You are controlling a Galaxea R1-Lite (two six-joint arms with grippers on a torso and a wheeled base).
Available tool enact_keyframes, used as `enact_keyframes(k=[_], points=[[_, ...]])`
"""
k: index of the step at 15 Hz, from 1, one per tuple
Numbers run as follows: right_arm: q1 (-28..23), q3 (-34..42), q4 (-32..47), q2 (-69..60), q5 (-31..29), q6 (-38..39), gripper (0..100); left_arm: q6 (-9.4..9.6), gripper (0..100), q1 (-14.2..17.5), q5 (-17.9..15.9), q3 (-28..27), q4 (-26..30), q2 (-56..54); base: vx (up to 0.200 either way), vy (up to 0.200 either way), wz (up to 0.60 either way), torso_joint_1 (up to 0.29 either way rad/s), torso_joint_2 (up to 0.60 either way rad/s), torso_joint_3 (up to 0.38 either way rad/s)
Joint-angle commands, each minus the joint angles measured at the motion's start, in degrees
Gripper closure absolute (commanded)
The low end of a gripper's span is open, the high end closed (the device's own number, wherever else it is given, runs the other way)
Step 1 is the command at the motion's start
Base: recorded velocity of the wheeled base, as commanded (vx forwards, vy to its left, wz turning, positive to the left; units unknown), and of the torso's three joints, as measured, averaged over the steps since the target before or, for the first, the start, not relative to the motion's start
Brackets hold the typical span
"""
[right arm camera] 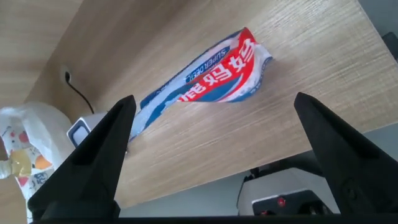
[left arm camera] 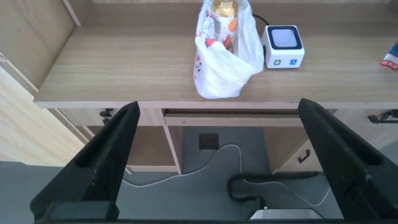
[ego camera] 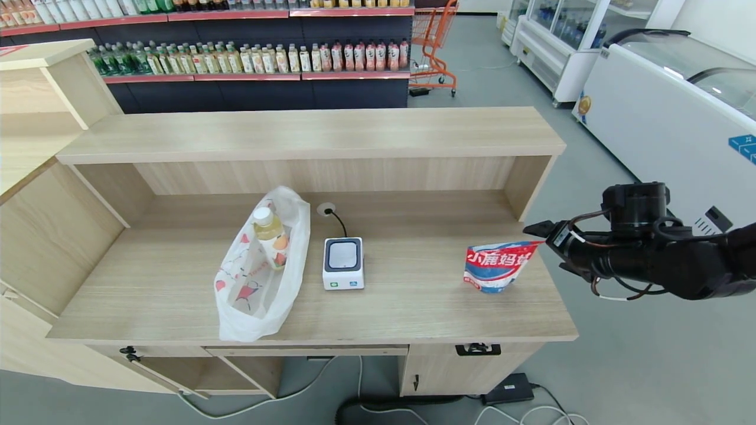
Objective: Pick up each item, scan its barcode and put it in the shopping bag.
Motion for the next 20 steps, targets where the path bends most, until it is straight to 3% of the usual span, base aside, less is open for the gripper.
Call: enact_keyframes(k=[1,9,15,16,20], points=[[0.8,-2.1,0.0,3.4,-0.3,0.0,0,0.00,0,0.0,0.0,0.0,0.0,0.0,0.000,0.000,0.00,0.000,0.00,0.000],[4.2,-12.3,-0.1,16.2,-4.9,-0.9,0,-0.09,0,0.0,0.0,0.0,0.0,0.1,0.000,0.000,0.00,0.000,0.00,0.000],[6.0,-15.4,-2.9,22.1,-7.3,-4.5,0,0.00,0,0.0,-0.1,0.0,0.0,0.0,0.000,0.000,0.00,0.000,0.00,0.000],[6.2,-15.3,-3.0,22.6,-8.1,-5.2,100,0.00,0,0.0,0.0,0.0,0.0,0.0,0.000,0.000,0.00,0.000,0.00,0.000],[6.4,-14.9,-3.2,22.3,-8.4,-8.9,100,0.00,0,0.0,0.0,0.0,0.0,0.0,0.000,0.000,0.00,0.000,0.00,0.000]])
